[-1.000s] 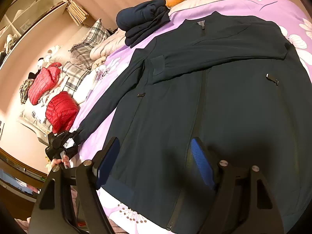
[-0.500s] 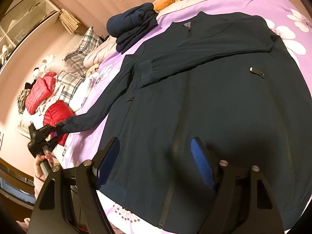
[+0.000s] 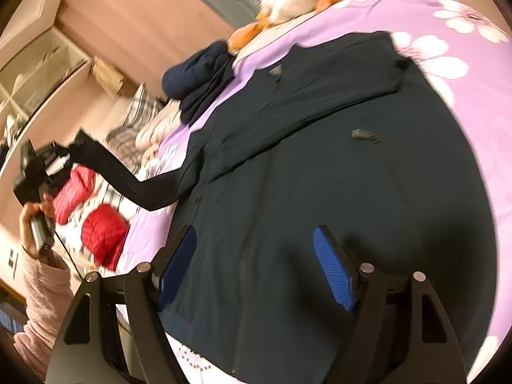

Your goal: Fold large clothes

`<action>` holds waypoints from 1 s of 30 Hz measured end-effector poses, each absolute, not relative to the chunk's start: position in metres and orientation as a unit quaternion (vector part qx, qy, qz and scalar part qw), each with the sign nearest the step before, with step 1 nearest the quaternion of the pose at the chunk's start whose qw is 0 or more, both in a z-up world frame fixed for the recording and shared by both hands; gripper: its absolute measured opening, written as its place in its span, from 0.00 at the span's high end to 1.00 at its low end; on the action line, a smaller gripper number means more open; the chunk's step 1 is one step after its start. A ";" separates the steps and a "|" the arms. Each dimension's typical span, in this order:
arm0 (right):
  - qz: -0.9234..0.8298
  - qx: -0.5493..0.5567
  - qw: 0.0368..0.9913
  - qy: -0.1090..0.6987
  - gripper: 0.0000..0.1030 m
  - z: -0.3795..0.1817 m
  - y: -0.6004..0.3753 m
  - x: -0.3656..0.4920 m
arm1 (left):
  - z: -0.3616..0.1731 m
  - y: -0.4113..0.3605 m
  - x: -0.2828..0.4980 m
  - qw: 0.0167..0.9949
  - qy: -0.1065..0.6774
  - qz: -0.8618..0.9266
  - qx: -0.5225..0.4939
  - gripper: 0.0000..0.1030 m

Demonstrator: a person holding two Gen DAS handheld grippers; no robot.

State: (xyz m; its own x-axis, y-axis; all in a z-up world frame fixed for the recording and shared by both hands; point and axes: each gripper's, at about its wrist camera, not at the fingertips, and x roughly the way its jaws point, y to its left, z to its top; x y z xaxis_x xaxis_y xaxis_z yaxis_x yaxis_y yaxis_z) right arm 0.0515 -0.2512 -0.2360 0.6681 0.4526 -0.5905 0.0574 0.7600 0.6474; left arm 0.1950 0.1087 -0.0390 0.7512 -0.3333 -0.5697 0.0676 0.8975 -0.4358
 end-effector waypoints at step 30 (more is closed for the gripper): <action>0.146 0.354 0.830 0.405 0.19 -0.251 -0.290 0.139 | -0.154 -0.021 0.250 0.860 0.454 -0.191 -0.133 0.32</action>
